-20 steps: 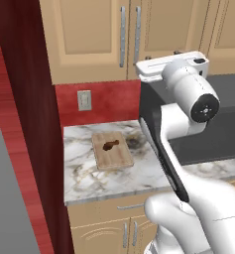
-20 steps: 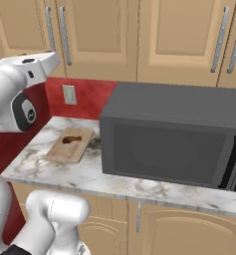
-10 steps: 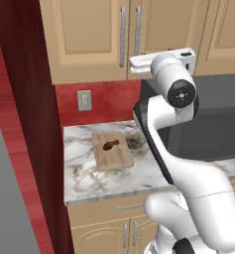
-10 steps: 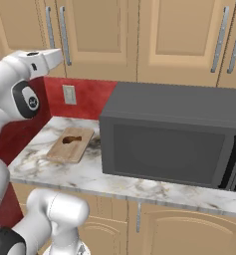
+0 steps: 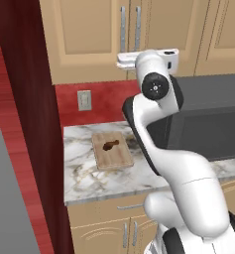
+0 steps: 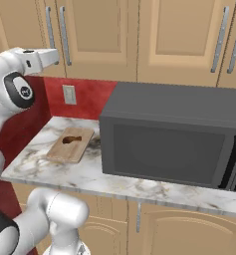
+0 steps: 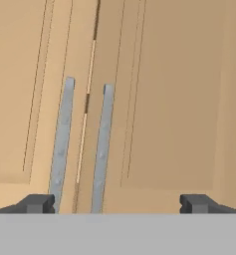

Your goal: Open the cabinet, retrieve the rolling pin, and place it next to the meat on the cutting board to prepare for tenderizing.

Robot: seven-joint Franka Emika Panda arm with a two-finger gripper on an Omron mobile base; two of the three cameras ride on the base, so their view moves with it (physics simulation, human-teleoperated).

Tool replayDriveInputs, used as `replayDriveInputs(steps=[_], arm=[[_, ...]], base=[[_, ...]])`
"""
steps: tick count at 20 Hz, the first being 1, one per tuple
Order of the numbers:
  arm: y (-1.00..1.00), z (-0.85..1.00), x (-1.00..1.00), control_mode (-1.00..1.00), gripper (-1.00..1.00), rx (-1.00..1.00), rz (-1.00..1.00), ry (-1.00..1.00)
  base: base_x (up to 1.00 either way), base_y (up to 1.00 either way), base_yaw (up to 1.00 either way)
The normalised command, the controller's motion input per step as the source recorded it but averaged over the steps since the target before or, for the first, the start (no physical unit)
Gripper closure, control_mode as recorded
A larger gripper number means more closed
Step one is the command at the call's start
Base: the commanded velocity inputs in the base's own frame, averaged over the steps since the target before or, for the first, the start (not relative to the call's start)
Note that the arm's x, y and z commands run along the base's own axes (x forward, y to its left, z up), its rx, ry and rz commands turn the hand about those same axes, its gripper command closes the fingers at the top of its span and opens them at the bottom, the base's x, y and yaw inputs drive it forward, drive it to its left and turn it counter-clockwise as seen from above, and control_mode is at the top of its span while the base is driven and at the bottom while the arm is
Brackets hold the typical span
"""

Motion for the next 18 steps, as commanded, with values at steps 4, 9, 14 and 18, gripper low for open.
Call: replayDriveInputs(steps=[4,9,14,18], arm=[[0.07,-0.02,0.47,-1.00,-1.00,0.10,0.00,0.06],[-0.02,-0.04,0.49,-1.00,-1.00,0.12,0.10,0.04],[-0.04,-0.05,0.43,-1.00,-1.00,0.11,0.17,0.00],[-0.07,-0.03,0.42,-1.00,-1.00,0.07,0.17,0.00]], base=[[0.00,0.00,0.00],[0.00,0.00,0.00],[0.00,0.00,0.00],[0.00,0.00,0.00]])
